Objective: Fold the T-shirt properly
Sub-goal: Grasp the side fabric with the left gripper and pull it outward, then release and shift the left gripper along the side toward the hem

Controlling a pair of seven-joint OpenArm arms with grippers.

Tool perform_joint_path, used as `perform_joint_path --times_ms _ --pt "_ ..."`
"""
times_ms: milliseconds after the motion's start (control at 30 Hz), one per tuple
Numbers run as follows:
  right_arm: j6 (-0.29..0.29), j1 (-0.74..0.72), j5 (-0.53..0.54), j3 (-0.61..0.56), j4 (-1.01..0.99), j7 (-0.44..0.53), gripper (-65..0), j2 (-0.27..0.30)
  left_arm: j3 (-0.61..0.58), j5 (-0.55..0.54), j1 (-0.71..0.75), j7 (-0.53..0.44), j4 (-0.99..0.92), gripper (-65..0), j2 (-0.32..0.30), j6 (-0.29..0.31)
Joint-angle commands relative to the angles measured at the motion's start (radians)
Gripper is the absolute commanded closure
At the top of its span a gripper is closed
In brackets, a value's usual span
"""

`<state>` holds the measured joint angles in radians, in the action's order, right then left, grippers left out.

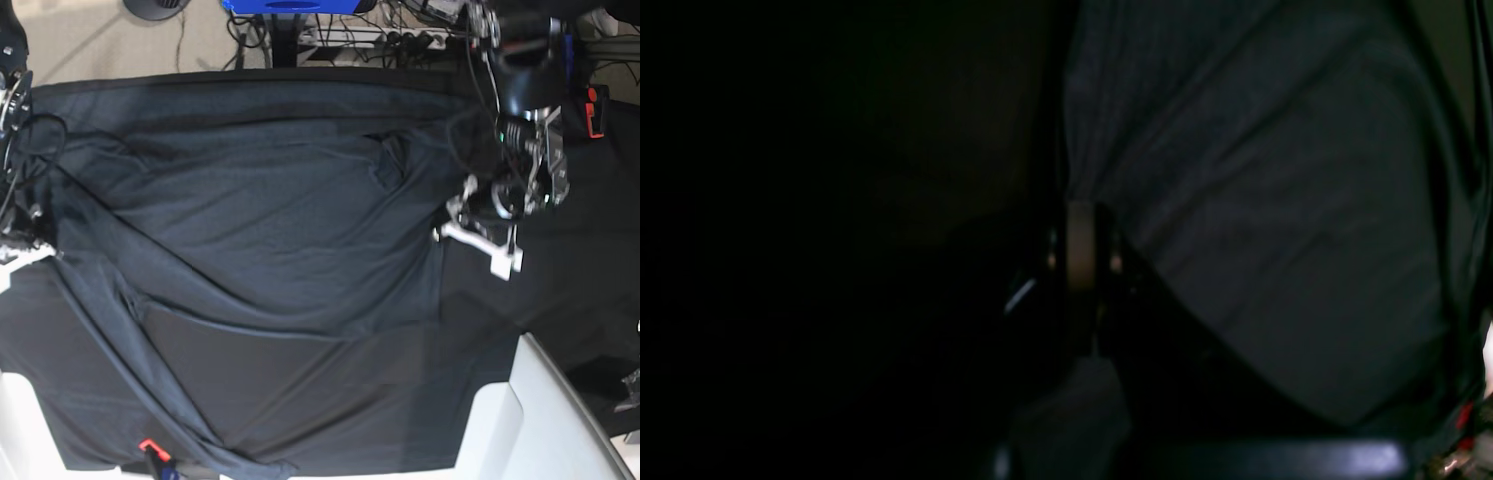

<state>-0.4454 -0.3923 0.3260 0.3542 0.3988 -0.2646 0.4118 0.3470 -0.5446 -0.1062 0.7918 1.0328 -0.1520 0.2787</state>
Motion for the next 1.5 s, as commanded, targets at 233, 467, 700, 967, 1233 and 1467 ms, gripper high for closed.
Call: perform_joint_path --times_ms 233,467,700,967,1233,1467 --pt "-0.006 -0.023 0.009 0.004 0.013 0.018 -0.2 0.022 0.002 0.034 0.109 0.088 0.180 0.0 -0.007 -0.020" --pt "-0.006 -0.023 0.011 0.004 0.013 0.017 -0.2 0.022 0.002 0.028 0.205 0.090 0.307 0.0 -0.007 -0.020" --pt "-0.006 -0.023 0.011 0.003 0.013 0.017 -0.2 0.022 0.002 0.030 0.231 0.090 0.340 0.0 -0.007 -0.020" --pt "-0.006 -0.023 0.011 0.003 0.013 0.017 -0.2 0.022 0.004 0.033 0.242 0.117 0.401 0.0 -0.007 -0.020" --pt "-0.006 -0.023 0.011 0.003 0.013 0.017 -0.2 0.022 0.004 0.034 0.242 0.117 0.409 -17.1 -0.008 -0.020" --pt "-0.006 -0.023 0.011 0.003 0.013 0.017 -0.2 0.022 0.050 0.025 0.245 0.117 0.413 -34.2 -0.056 -0.020"
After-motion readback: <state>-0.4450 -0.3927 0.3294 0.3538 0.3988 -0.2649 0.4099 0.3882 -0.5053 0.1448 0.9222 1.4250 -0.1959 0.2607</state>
